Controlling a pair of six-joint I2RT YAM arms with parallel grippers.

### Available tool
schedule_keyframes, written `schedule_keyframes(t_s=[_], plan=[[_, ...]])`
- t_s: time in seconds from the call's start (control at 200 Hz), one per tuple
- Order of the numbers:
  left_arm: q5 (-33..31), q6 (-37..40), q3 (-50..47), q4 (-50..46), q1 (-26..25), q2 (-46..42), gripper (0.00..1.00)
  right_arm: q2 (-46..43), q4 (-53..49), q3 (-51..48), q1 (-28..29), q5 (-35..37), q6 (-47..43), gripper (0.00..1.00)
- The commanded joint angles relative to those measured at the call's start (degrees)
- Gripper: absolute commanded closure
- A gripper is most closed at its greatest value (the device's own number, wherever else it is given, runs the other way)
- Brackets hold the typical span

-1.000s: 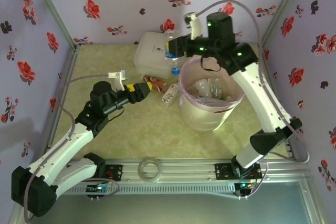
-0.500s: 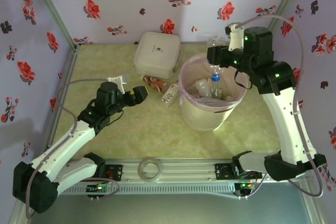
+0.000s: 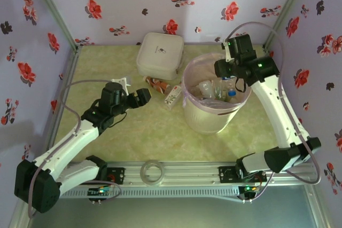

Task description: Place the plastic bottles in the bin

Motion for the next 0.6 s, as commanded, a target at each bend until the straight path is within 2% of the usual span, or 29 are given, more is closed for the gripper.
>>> schedule_keyframes(t_s=[0.0, 0.325, 0.595], plan=[[-0.84, 1.08, 1.95, -0.36, -0.61, 1.09, 0.15, 1.92, -2.7, -1.82, -0.28, 4.11, -1.78, 0.49], [-0.5, 0.06, 2.82, 1.63, -1.55, 3.02, 0.15, 3.84, 0.92, -10.52, -0.42, 1.02, -1.49, 0.49], [-0.55, -0.11, 2.99, 1.66, -2.08, 3.88, 0.14, 3.4, 4.72, -17.07, -0.43, -2.07, 0.4, 0.46]])
